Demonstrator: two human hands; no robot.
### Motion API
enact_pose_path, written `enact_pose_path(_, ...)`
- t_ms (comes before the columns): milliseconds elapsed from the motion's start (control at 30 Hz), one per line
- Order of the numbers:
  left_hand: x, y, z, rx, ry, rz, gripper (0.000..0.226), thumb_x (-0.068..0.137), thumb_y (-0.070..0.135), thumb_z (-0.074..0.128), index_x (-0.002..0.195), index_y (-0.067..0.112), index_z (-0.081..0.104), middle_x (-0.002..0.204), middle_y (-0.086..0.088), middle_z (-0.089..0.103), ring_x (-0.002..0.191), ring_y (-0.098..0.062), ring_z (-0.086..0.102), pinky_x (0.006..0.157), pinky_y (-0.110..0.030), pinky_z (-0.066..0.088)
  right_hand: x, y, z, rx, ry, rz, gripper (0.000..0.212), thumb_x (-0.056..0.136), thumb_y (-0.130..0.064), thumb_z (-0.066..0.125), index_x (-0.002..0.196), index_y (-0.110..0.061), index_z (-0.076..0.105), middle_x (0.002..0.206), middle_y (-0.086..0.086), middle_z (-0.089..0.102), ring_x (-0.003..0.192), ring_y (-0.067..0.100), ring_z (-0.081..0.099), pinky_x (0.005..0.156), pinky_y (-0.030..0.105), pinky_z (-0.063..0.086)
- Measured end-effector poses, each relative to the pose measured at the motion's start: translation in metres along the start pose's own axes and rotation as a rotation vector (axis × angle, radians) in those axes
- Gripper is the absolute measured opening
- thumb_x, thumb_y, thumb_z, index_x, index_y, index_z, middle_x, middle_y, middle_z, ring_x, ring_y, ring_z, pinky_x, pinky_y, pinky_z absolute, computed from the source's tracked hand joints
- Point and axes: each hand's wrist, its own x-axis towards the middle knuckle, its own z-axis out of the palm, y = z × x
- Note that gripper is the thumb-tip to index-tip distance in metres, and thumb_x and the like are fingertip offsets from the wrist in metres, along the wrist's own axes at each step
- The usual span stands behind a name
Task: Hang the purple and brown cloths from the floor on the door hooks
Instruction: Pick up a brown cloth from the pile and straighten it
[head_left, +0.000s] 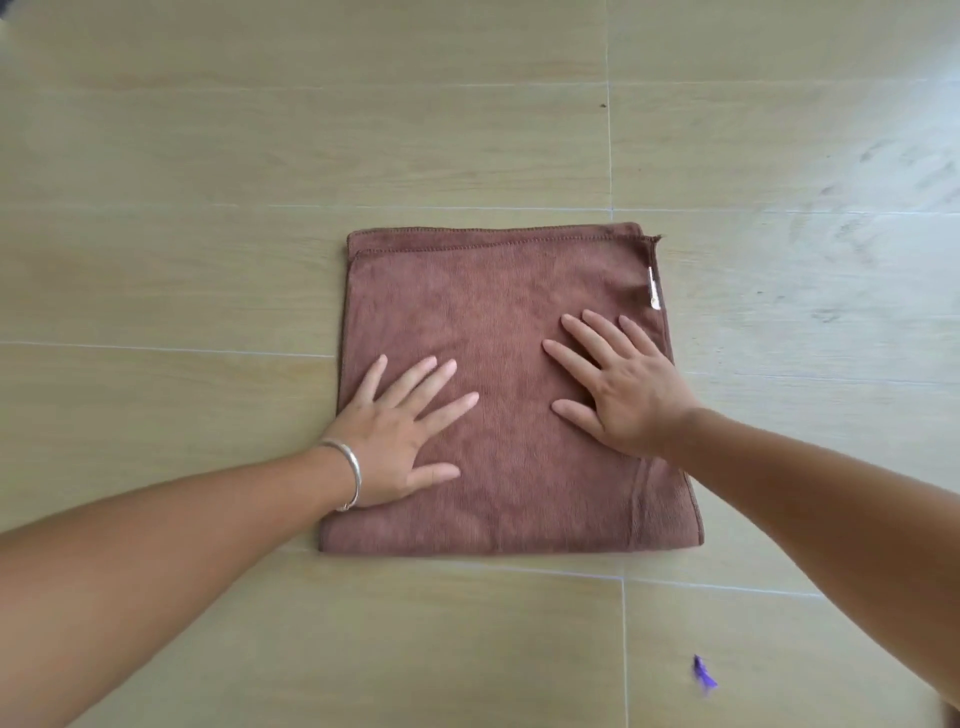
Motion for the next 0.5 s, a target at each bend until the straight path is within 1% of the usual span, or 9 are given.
enact_pose_path(67,0.024,-0.012,-0.012,-0.013,-0.035,-0.155,0.075,0.080,0.080,-0.001,0.142,0.045,-0.026,0.160,-0.002,-0.015,0.146,-0.019,-0.013,0.115,-0.057,-0.003,0.018,0.006,-0.009,-0.035,-0.009,0.113,0.073,0.092,-0.068,0.008,0.153,-0.028,0.014,0.160,0.007,0.013,0.148,0.026,0.006,0.119,0.048,0.005)
enact_pose_path(100,0.033,-0.016,-0.018,-0.033,-0.053,-0.218,0.075,0.079,0.079,-0.002,0.141,0.045,-0.027,0.160,-0.001,-0.016,0.146,-0.019,-0.013,0.115,-0.056,-0.002,0.025,0.006,-0.013,-0.036,-0.001,0.155,0.072,0.092,-0.066,0.010,0.153,-0.027,0.014,0.160,0.008,0.012,0.148,0.026,0.004,0.119,0.048,0.004)
enact_pose_path(167,0.039,-0.015,-0.026,-0.073,-0.073,-0.253,0.076,0.079,0.078,0.000,0.143,0.044,-0.022,0.160,0.001,-0.016,0.146,-0.018,-0.011,0.116,-0.054,0.001,0.028,0.001,-0.020,0.004,0.046,0.159,0.069,0.093,-0.063,0.019,0.152,-0.026,0.017,0.160,0.008,0.013,0.147,0.026,0.005,0.119,0.048,0.005)
enact_pose_path(267,0.016,0.000,-0.020,-0.101,-0.041,-0.176,0.076,0.081,0.077,0.006,0.144,0.044,-0.021,0.160,0.001,-0.015,0.147,-0.018,-0.010,0.117,-0.053,0.005,-0.001,-0.016,-0.012,0.092,0.121,0.009,0.071,0.093,-0.066,0.024,0.150,-0.025,0.026,0.158,0.009,0.022,0.147,0.026,0.013,0.119,0.048,0.013)
enact_pose_path(300,0.005,0.005,-0.015,-0.088,-0.011,-0.135,0.077,0.082,0.076,0.010,0.146,0.042,-0.016,0.160,-0.001,-0.011,0.147,-0.020,-0.007,0.116,-0.054,0.008,-0.014,-0.020,-0.006,0.124,0.121,-0.058,0.072,0.091,-0.067,0.028,0.149,-0.025,0.029,0.157,0.009,0.024,0.146,0.025,0.016,0.118,0.049,0.015)
enact_pose_path(400,-0.028,0.007,-0.003,-0.059,0.064,0.013,0.075,0.087,0.068,0.029,0.151,0.034,0.015,0.160,-0.006,0.011,0.147,-0.026,0.012,0.113,-0.059,0.019,-0.052,-0.016,0.012,0.184,0.095,-0.233,0.072,0.087,-0.064,0.043,0.146,-0.023,0.038,0.156,0.010,0.026,0.146,0.025,0.019,0.118,0.049,0.018)
enact_pose_path(433,-0.038,0.004,0.000,-0.041,0.068,0.051,0.074,0.087,0.067,0.034,0.151,0.031,0.022,0.159,-0.008,0.015,0.146,-0.027,0.017,0.112,-0.059,0.021,-0.060,-0.011,0.015,0.197,0.098,-0.263,0.072,0.086,-0.064,0.045,0.146,-0.023,0.039,0.156,0.011,0.027,0.146,0.025,0.020,0.117,0.049,0.018)
enact_pose_path(500,-0.059,-0.003,0.007,0.005,0.064,0.107,0.073,0.087,0.064,0.037,0.150,0.028,0.027,0.158,-0.011,0.019,0.144,-0.029,0.021,0.111,-0.058,0.023,-0.072,-0.001,0.018,0.196,0.109,-0.311,0.072,0.086,-0.065,0.047,0.144,-0.022,0.043,0.155,0.011,0.029,0.145,0.026,0.022,0.117,0.050,0.020)
